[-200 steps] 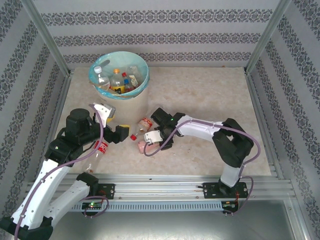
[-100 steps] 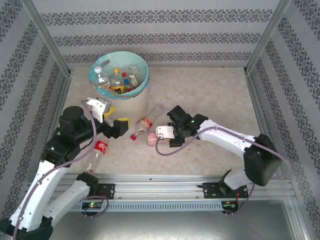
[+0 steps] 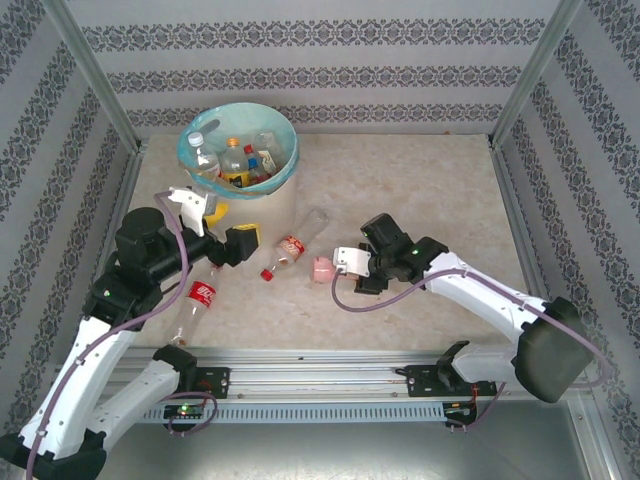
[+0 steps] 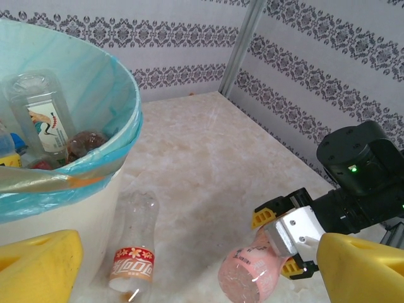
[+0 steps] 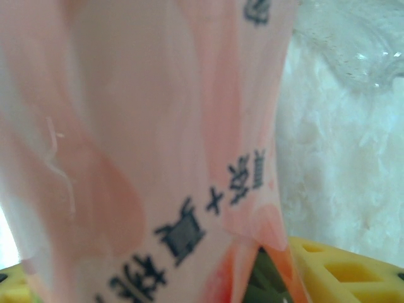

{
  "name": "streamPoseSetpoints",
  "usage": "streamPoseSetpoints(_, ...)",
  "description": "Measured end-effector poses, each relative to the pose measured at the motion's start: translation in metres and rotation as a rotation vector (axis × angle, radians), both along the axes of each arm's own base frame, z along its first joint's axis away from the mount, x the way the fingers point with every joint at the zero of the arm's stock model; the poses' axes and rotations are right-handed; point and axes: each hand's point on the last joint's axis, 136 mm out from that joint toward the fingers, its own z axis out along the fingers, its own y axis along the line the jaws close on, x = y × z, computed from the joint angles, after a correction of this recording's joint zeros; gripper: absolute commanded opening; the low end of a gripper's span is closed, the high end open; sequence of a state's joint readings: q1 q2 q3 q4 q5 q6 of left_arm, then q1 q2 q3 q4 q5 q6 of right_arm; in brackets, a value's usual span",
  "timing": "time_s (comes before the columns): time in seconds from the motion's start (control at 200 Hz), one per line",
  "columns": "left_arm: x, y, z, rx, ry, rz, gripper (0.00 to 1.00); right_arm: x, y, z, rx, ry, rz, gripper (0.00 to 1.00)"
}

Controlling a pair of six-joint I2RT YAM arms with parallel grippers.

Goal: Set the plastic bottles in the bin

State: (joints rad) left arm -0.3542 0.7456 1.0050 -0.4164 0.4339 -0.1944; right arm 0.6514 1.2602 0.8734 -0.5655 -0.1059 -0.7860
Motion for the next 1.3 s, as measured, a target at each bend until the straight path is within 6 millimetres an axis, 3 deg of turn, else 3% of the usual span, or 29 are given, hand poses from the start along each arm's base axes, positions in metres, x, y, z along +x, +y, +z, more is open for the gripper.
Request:
streamPoseSetpoints(0.125,0.005,-0.004,0.001,-0.009,-0.003,-0.014,0.97,0.006,-0.003,0.027,0.114,-0.028,-0.076,0.44)
streamPoseSetpoints(0.27,0.011,-0.018,0.01,-0.028,-0.014,-0.083,0.99,0.005,0.0,0.084,0.368,-0.067,-0.157,0.45)
streamPoseSetpoints(0.515,0.001,-0.062,0.056,-0.179,-0.133,-0.384,1.0,-0.026,0.017,0.183,0.758,-0.05,-0.12,0.45)
streamPoseSetpoints(0.704,-0.019,-0.078,0.086,-0.256,-0.239,-0.557,1.0,-0.048,0.029,0.241,0.961,0.026,-0.048,0.45)
streamPoseSetpoints(0.999,-0.059,-0.108,0.107,-0.282,-0.27,-0.798,1.0,-0.075,0.056,0.289,1.094,0.177,0.076,0.46)
streamPoseSetpoints(1.299,-0.071,-0.118,0.109,-0.29,-0.266,-0.886,0.93,-0.101,0.096,0.3,1.09,0.32,0.212,0.47)
